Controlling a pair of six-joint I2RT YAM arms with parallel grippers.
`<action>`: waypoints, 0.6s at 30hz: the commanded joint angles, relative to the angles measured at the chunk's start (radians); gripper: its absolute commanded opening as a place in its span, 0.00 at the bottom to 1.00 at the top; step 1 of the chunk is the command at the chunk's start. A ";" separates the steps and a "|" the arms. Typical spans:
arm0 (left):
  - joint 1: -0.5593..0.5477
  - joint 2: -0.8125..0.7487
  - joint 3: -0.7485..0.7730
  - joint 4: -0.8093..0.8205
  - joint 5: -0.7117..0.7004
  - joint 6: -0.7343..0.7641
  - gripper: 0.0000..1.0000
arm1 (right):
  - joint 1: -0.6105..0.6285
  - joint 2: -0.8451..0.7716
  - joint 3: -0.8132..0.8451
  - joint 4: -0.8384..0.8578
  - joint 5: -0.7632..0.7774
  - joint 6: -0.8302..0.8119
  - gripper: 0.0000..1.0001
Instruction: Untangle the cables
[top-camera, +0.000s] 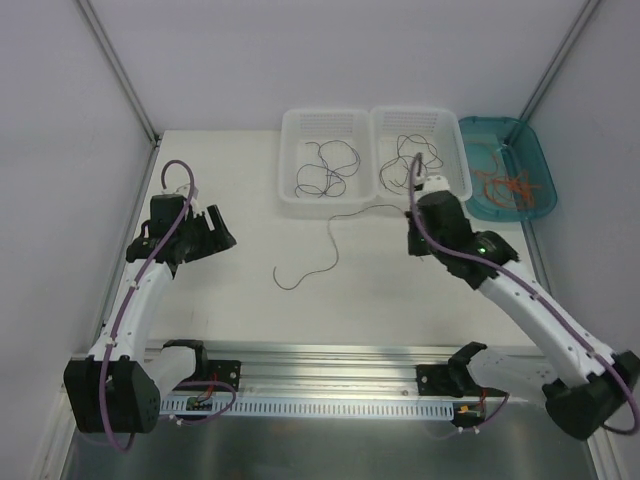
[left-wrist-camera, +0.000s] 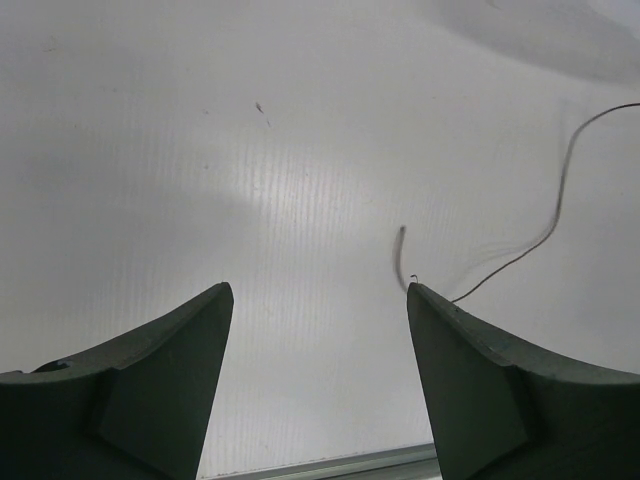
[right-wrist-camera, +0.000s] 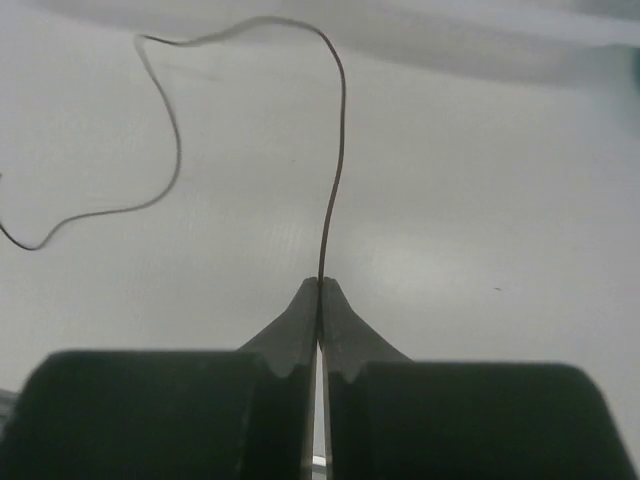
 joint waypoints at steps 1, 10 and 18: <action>0.007 0.003 -0.001 -0.001 0.022 -0.005 0.71 | -0.127 -0.193 0.031 -0.120 0.003 -0.074 0.01; 0.007 0.012 -0.001 0.001 0.039 -0.007 0.71 | -0.229 -0.223 0.244 -0.177 -0.014 -0.166 0.01; 0.007 0.016 -0.002 0.004 0.051 -0.007 0.71 | -0.287 -0.067 0.460 -0.131 -0.051 -0.246 0.01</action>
